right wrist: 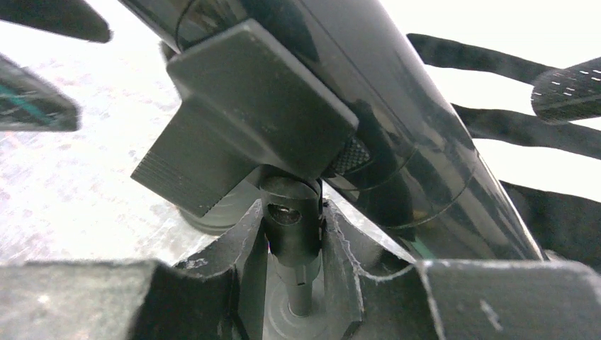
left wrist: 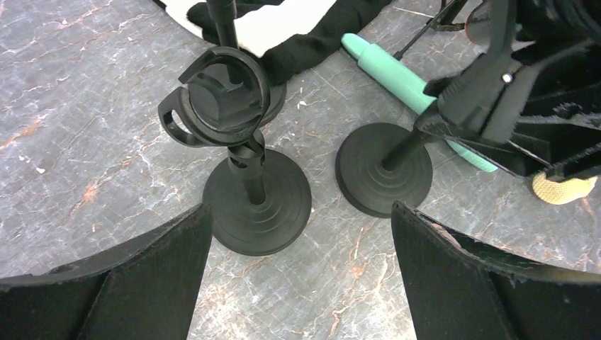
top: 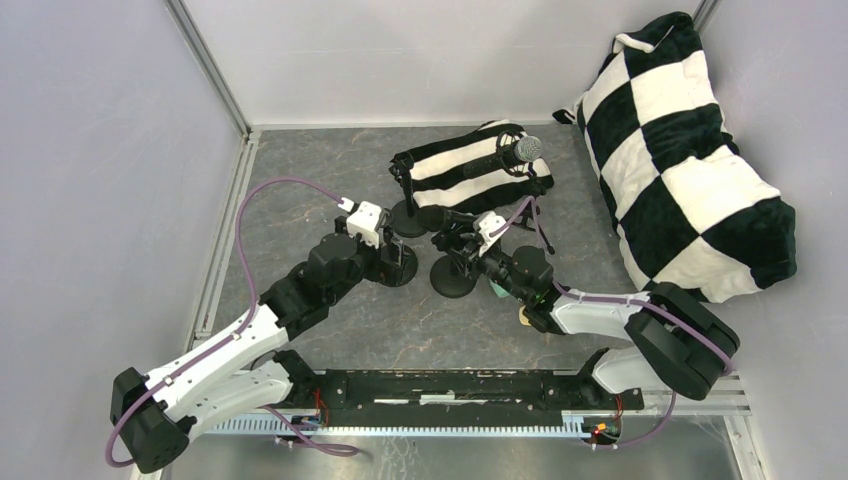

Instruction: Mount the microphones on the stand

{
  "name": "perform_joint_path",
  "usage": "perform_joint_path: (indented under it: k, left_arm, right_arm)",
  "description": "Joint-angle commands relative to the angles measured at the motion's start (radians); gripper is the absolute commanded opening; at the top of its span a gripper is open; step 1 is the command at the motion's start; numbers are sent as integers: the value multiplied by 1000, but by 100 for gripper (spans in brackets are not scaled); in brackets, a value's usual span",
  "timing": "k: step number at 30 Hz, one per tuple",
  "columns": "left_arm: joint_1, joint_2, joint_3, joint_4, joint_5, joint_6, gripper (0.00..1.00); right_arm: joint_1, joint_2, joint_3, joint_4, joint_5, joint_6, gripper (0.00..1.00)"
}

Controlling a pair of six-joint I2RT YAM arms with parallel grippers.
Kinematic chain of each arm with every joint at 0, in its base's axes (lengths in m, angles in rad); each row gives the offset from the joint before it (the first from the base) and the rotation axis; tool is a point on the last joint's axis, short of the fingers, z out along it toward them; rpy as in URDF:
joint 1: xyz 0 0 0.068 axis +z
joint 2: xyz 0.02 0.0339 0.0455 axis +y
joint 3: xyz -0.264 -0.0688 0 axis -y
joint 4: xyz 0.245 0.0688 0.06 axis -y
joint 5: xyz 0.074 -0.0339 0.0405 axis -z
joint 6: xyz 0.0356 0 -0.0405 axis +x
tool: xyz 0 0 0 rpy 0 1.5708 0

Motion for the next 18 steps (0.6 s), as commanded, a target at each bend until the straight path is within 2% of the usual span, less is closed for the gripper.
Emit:
perform_joint_path:
  k: [1, 6, 11, 18]
  left_arm:
    - [0, 2, 42, -2, -50, 46, 100]
    - [0, -3, 36, 7, -29, 53, 100]
    - [1, 13, 39, 10, -18, 62, 100]
    - [1, 18, 40, 9, -24, 59, 100]
  right_arm:
    - [13, -70, 47, 33, -151, -10, 0]
    - [13, -235, 33, -55, -124, -18, 0]
    - [13, -415, 54, -242, -87, -52, 0]
    - [-41, -640, 66, -510, 219, -160, 0]
